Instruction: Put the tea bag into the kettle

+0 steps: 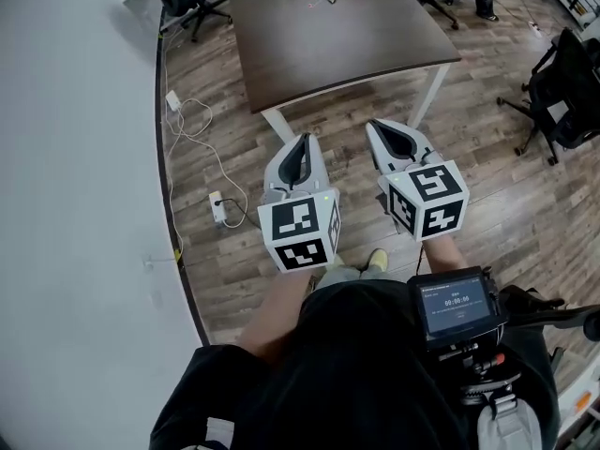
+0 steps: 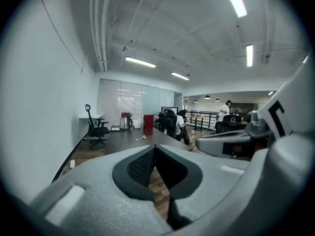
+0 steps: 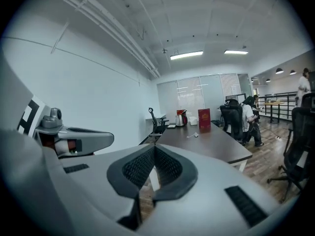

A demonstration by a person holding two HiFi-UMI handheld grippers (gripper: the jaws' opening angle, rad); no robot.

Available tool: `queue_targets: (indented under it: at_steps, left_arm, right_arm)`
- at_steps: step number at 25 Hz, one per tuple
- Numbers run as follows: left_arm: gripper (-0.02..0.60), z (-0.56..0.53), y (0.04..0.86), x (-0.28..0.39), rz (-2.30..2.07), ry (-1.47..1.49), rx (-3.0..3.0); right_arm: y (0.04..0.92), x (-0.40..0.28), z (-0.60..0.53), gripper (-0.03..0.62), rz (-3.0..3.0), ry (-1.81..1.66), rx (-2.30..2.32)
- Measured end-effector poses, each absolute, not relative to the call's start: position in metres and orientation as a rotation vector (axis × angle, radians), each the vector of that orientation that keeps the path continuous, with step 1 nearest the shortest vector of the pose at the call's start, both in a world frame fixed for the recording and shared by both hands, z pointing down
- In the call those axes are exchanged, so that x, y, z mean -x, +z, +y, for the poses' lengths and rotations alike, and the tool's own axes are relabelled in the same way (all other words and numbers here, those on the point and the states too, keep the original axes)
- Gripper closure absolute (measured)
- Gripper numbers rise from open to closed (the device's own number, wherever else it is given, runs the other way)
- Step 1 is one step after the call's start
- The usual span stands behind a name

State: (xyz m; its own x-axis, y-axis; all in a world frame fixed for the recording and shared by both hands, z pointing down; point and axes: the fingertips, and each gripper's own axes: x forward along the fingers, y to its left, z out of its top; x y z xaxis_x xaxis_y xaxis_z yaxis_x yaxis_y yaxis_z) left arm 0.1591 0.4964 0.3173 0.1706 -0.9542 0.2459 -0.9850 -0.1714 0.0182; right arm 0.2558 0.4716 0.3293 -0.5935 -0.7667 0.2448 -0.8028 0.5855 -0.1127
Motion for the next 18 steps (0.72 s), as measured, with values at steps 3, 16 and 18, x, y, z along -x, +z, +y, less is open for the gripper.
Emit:
queue_targets:
  at_steps: [3, 16, 18]
  left_arm:
    - [0.578, 0.498, 0.319, -0.150, -1.869, 0.276, -2.288]
    - [0.578, 0.505, 0.331, -0.089, -1.857, 0.224, -2.277]
    - [0.578, 0.503, 0.334, -0.086, -1.853, 0.214, -2.268]
  right_arm:
    - [0.336, -0.245, 0.476, 0.588, -2.671, 0.369, -1.270]
    - [0.338, -0.195, 0.480, 0.588, -2.652, 0.318, -1.355]
    - [0.343, -0.192, 0.478, 0.588, -2.616, 0.316, -1.359]
